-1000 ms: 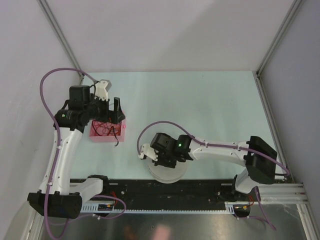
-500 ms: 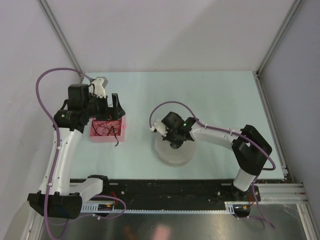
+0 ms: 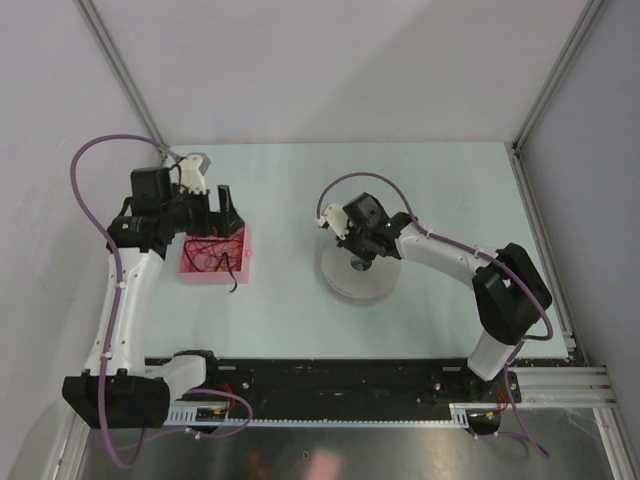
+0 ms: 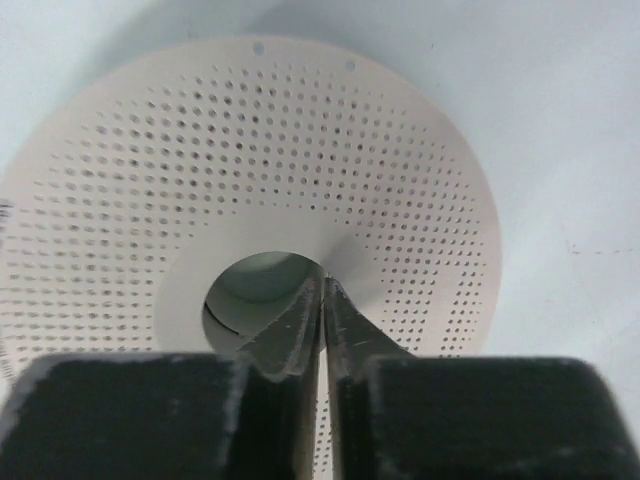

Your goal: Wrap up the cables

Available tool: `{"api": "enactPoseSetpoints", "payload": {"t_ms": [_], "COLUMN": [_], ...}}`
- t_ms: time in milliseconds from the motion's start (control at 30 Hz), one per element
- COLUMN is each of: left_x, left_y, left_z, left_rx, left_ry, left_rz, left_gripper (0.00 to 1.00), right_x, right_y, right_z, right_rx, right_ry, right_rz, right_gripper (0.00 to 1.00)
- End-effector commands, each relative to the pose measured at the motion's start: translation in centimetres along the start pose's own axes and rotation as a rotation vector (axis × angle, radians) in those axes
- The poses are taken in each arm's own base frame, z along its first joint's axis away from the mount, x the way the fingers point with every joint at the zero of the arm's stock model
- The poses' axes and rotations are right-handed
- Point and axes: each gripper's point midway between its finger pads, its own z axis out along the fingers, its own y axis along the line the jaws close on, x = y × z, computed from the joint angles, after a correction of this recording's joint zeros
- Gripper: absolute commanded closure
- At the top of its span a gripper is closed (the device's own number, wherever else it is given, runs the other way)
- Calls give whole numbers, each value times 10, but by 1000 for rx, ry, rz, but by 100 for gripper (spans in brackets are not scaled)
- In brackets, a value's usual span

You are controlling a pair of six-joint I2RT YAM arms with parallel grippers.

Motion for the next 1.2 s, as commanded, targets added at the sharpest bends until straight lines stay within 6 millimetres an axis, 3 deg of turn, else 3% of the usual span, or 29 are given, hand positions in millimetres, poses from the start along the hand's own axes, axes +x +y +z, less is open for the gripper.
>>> {"api": "enactPoseSetpoints", "payload": {"t_ms": [0,200,400,600,867,1167], "left_x": [-16,5,15,-9,-37,-19], "left_y": [18,50,83,113,155,193], "left_z": [-10,-2,11,37,83,138], "left_rx": [21,-35,-29,4,-61,-114], "left_ry": [-45,63,120,97,92,182], "left_rz": [76,222,289,248,107,-117], "left_gripper": [1,1,7,16,26,37], "right_x": [-62,-88,-111,-153,-195,-202], "right_y": [-8,-22,-37,-58,-64,-62], "right_z": [-56,-120,-150,-163,-151,-132], "right_rx": [4,28,-21,-70,-213,-264], "right_ry": [-211,-380,-519,-660,-656,-684], "right_rz": [23,61,155,256,346,450], "right_gripper": [84,31,5,1,1,4]}}
